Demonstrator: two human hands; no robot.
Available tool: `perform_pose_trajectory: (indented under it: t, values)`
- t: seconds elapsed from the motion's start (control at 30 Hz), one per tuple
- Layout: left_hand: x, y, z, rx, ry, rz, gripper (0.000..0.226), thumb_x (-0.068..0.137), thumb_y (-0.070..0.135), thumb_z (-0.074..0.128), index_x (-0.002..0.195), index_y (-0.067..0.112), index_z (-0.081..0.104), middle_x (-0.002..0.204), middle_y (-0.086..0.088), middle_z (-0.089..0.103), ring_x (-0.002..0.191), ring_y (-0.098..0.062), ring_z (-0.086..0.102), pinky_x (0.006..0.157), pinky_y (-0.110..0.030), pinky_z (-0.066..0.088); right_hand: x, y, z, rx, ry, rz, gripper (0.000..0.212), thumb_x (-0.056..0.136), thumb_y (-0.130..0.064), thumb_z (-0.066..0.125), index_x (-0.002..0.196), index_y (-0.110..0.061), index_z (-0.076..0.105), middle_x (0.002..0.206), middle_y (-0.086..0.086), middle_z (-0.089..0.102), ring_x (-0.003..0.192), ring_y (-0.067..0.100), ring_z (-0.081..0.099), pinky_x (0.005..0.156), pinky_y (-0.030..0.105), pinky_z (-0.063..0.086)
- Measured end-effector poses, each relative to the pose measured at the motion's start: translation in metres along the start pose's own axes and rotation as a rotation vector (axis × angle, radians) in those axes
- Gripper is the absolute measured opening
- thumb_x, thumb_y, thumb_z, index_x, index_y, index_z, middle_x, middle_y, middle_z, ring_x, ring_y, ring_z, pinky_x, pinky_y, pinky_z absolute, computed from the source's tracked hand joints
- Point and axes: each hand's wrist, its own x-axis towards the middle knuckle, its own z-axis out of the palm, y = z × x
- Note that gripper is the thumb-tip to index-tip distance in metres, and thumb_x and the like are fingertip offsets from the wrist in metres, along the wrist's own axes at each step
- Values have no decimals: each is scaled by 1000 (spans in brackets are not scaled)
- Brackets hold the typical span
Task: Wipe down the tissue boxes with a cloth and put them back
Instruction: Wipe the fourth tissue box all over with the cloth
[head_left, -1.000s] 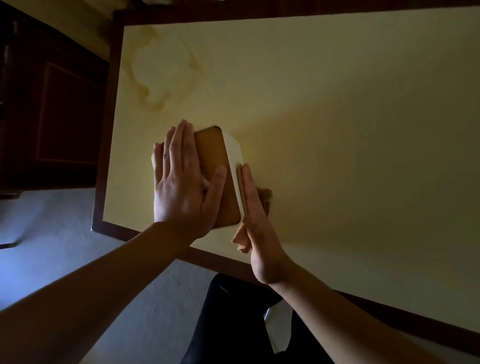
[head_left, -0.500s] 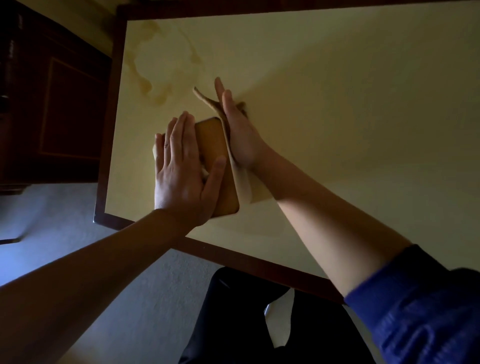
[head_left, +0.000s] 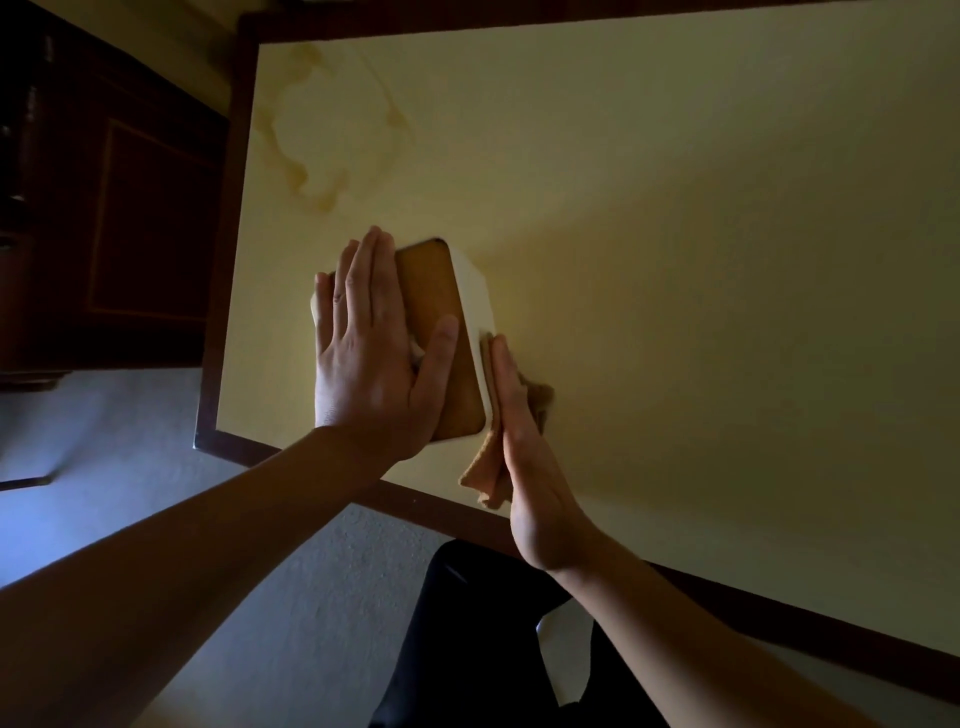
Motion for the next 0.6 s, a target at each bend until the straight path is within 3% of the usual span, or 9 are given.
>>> perform_pose_trajectory:
  t: [0.1, 0.17, 0.23, 0.3, 0.37, 0.47, 0.5, 0.6]
  values:
    - [1, -1, 0, -1, -1, 1, 81, 102, 56, 33, 163, 4, 18, 170, -12, 22, 159, -27, 15, 128, -54, 9, 20, -5, -2, -60, -5, -34, 60, 112, -40, 18, 169, -29, 6, 177, -7, 8, 158, 23, 22, 126, 58, 15]
    - [1, -1, -1, -3, -3, 4, 81, 102, 56, 32, 163, 4, 18, 170, -13, 22, 159, -27, 15, 128, -54, 9, 45, -9, -7, -140, -11, -75, 55, 114, -29, 17, 168, -25, 5, 178, -4, 5, 163, 21, 11, 130, 59, 10]
    - [1, -1, 0, 3, -5, 9, 82, 103, 57, 32, 163, 3, 17, 170, -12, 22, 159, -27, 14, 128, -54, 9, 76, -16, -14, -231, -9, -77, 54, 116, -21, 18, 168, -21, 2, 178, -2, 3, 164, 14, 2, 132, 53, 5]
    - [0, -1, 0, 8, -3, 9, 82, 103, 57, 32, 163, 4, 17, 170, -12, 21, 159, -27, 14, 128, -54, 9, 107, -29, -19, -253, -26, -78, 54, 117, -26, 17, 168, -18, 5, 178, -2, 5, 163, 11, 0, 133, 47, 3]
    - [1, -1, 0, 2, 2, 9, 82, 103, 58, 33, 163, 4, 18, 170, -11, 22, 159, -27, 15, 128, -54, 10, 131, -41, -21, -283, -55, -62, 55, 115, -32, 14, 169, -20, 6, 177, -3, 7, 162, 10, -3, 132, 36, -5]
    - [1, 0, 0, 2, 4, 5, 82, 103, 59, 32, 163, 5, 19, 170, -11, 23, 159, -27, 15, 128, -54, 10, 143, -49, -22, -291, -63, -28, 57, 114, -37, 11, 169, -24, 2, 178, -2, 2, 161, 9, -7, 121, 9, -8]
    - [1, 0, 0, 1, 6, 4, 81, 103, 58, 32, 163, 5, 19, 169, -11, 23, 159, -27, 16, 128, -54, 10, 138, -47, -22, -267, -65, -33, 57, 114, -39, 13, 169, -25, 2, 178, -3, -1, 161, 8, -8, 121, 9, -8]
    - [0, 1, 0, -7, 15, 3, 80, 103, 56, 33, 162, 4, 20, 169, -12, 24, 158, -28, 17, 128, -54, 10, 104, -35, -21, -180, -73, -77, 55, 115, -38, 18, 167, -31, 2, 177, -8, -6, 161, 6, -10, 133, 42, -2]
